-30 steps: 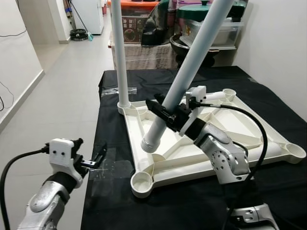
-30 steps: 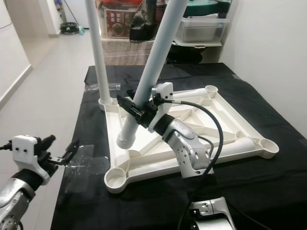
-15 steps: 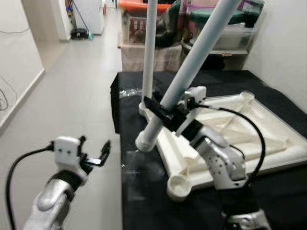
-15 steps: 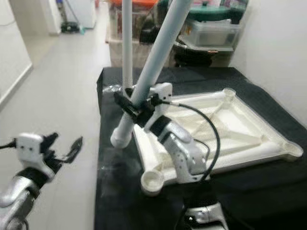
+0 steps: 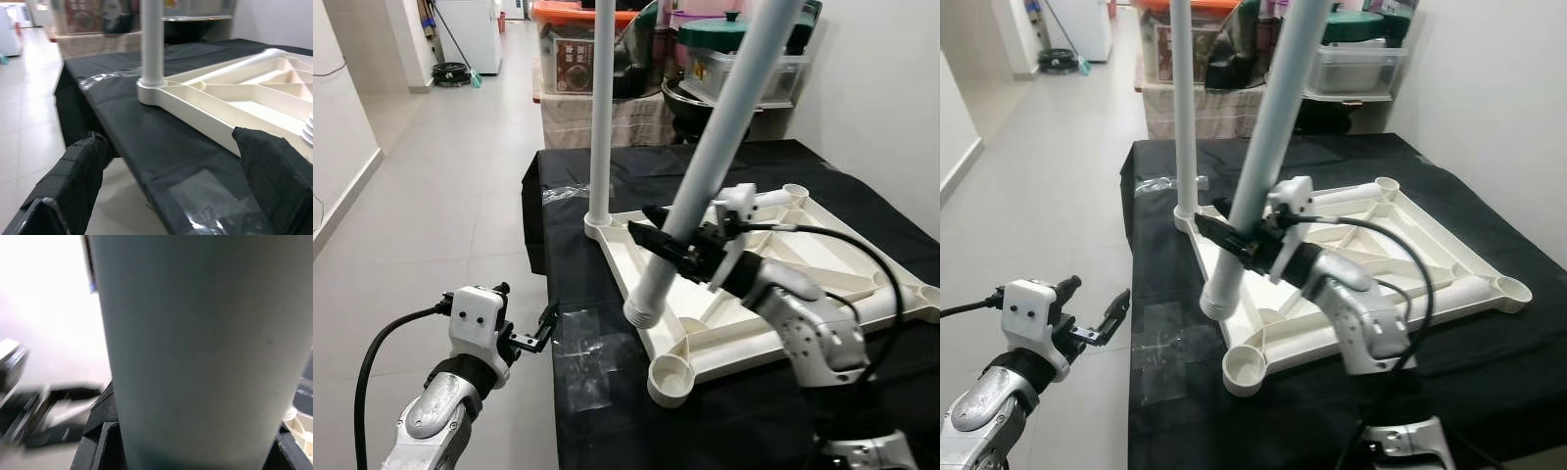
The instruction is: Building children table
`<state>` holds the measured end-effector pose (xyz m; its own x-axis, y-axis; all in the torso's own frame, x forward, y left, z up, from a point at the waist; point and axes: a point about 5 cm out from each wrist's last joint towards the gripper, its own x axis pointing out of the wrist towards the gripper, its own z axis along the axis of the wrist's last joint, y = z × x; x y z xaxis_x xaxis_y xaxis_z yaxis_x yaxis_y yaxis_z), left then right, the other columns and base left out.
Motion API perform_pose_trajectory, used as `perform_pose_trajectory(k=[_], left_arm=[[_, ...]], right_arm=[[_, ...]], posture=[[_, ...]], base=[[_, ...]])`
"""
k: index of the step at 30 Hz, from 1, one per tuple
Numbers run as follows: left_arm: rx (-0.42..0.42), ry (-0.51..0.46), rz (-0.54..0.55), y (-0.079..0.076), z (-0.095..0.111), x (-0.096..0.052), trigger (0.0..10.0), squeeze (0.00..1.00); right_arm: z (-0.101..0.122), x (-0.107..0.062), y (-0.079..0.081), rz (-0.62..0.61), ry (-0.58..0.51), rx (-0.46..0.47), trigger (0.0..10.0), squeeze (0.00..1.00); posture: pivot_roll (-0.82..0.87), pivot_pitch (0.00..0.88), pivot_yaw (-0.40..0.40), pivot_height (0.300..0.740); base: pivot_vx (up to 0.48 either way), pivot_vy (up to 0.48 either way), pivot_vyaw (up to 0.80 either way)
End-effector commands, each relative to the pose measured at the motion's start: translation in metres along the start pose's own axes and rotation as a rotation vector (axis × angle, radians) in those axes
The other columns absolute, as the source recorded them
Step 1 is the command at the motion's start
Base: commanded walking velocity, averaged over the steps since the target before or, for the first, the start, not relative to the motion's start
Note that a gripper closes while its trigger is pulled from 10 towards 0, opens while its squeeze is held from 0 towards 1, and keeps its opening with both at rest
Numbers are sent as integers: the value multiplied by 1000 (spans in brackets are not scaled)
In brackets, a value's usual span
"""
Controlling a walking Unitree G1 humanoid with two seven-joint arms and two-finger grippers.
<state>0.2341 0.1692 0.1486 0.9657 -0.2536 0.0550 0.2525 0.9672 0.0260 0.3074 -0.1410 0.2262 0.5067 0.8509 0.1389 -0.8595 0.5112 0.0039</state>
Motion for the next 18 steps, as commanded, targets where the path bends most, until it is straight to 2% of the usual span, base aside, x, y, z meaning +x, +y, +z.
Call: perform_pose_trajectory(k=[1,4,8,12,15,18], left_arm=[[8,26,13,3,-6,-2,10000,0],[5,26,16,3,-7,-1,10000,0],[5,25,15,2,-7,-1,10000,0],[3,37,23,4,-10,-2,10000,0],[2,40,24,4,-10,-2,10000,0],[4,40,27,6,-11,-1,10000,0]], right_arm=[[3,-3,1,32,3,-13,10000,0],[2,-14,-4,41,55,-29,10000,0],[3,-17,-1,74,55,11,10000,0],[-8,-20,19,187,81,54,10000,0],[-12,-21,26,224,93,64,10000,0],[-26,-24,35,282,139,83,10000,0]], posture=[[63,0,-59,740],[63,0,-59,740],[67,0,-61,740],[65,0,-56,740],[65,0,-55,740],[65,0,-55,740]], base=[[0,0,0],[0,0,0],[0,0,0],[0,0,0],[0,0,0],[0,0,0]])
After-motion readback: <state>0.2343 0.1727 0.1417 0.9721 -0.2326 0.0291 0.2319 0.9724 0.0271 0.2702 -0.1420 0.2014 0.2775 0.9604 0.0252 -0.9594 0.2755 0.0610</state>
